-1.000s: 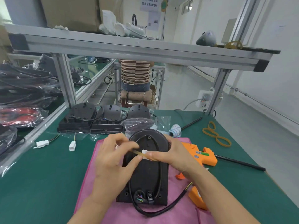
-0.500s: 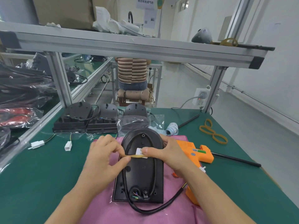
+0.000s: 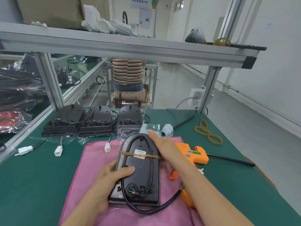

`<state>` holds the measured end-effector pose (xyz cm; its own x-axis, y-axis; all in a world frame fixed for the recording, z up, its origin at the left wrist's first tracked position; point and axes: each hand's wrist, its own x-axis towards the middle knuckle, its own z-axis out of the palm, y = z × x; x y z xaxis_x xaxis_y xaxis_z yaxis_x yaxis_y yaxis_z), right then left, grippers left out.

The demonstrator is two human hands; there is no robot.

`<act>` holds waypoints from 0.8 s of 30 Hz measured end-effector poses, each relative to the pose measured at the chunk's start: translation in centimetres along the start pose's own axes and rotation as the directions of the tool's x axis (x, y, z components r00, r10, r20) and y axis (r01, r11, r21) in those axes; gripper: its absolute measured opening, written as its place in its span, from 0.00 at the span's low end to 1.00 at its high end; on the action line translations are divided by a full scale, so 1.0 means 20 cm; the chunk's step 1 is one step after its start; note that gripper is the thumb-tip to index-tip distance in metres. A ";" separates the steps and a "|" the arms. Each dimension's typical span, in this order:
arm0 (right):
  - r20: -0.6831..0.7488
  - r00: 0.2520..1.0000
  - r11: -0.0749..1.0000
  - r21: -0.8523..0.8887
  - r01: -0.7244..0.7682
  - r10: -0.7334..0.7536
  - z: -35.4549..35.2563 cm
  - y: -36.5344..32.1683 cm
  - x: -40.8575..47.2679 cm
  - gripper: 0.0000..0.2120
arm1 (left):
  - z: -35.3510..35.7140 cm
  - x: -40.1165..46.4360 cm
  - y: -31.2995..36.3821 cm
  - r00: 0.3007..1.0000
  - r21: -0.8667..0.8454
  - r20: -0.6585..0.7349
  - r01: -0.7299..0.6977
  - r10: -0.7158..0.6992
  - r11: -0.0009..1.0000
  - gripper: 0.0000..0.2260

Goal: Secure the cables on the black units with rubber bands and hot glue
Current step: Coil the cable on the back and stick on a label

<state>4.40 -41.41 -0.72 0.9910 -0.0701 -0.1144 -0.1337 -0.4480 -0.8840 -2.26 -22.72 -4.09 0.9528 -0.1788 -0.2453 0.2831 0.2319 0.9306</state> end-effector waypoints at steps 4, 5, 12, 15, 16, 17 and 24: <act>-0.121 0.965 0.954 -0.222 0.203 -0.233 0.05 -0.04 0.04 0.34 | 0.03 0.00 -0.02 0.996 -0.064 -0.068 -0.059 0.055 0.996 0.19; -0.110 0.968 0.960 -0.195 0.203 -0.227 0.05 -0.05 0.04 0.34 | 0.03 0.00 -0.02 0.995 -0.085 -0.079 -0.073 0.066 0.994 0.19; 0.036 0.994 0.913 0.393 -0.107 0.101 -0.16 0.09 0.09 0.05 | 0.00 -0.01 0.06 0.996 -0.151 -0.062 -0.079 0.070 0.985 0.19; -0.161 0.987 0.961 0.272 0.046 -0.001 -0.28 0.12 0.07 0.05 | -0.08 0.00 0.09 0.991 -0.199 -0.106 -0.102 0.082 0.975 0.19; -0.112 0.993 0.956 0.282 0.073 -0.043 -0.28 0.10 0.07 0.05 | -0.09 0.00 0.08 0.991 -0.204 -0.110 -0.098 0.077 0.974 0.20; -0.041 0.996 0.955 0.282 0.089 -0.081 -0.26 0.07 0.06 0.05 | -0.09 0.01 0.08 0.991 -0.204 -0.108 -0.095 0.074 0.974 0.20; -0.034 0.969 0.883 -0.421 0.207 -0.244 -0.22 0.06 0.20 0.16 | 0.01 0.06 0.04 0.992 -0.196 -0.104 -0.089 0.070 0.977 0.21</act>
<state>8.24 -46.10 -0.21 0.9927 0.0111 0.1197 0.0828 -0.7853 -0.6136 -0.83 -22.87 -3.61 0.9765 -0.0620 -0.2062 0.2126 0.4295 0.8777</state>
